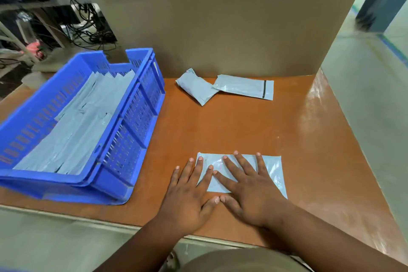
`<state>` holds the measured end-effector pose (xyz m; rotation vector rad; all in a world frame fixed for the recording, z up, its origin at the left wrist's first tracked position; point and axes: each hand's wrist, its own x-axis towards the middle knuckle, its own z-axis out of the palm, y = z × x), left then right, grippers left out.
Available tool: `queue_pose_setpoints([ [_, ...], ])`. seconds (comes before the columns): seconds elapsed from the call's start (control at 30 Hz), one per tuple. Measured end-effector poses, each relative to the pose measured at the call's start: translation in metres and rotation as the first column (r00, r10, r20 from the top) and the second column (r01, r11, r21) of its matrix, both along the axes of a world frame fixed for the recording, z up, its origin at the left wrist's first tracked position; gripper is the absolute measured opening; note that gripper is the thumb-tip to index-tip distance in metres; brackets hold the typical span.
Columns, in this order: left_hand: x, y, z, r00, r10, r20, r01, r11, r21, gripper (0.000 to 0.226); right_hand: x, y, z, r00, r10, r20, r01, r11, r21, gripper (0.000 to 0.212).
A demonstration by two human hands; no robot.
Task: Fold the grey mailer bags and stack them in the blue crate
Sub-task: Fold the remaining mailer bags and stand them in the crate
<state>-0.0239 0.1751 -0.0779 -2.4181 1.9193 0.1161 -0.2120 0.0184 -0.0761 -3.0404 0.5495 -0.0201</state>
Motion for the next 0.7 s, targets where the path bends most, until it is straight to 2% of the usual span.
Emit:
queue_pose_setpoints([
  [0.4, -0.002, 0.003, -0.001, 0.999, 0.039, -0.032, -0.038, 0.999, 0.017, 0.083, -0.005, -0.006, 0.0, 0.999, 0.032, -0.016, -0.031, 0.997, 0.066, 0.07],
  [0.5, -0.008, -0.008, 0.005, 0.997, 0.075, -0.028, -0.075, 0.997, -0.001, 0.088, -0.021, -0.012, 0.005, 0.999, -0.046, 0.013, 0.045, 0.997, 0.069, 0.07],
  [0.6, -0.026, -0.028, 0.01, 0.998, -0.055, -0.034, 0.053, 0.997, -0.056, 0.086, -0.045, -0.019, 0.014, 0.989, -0.145, 0.044, 0.142, 0.989, 0.051, 0.069],
  [0.7, -0.047, -0.048, 0.005, 0.986, -0.148, -0.073, 0.145, 0.988, -0.053, 0.083, -0.059, -0.026, 0.014, 0.98, -0.198, 0.013, 0.197, 0.978, 0.07, 0.071],
])
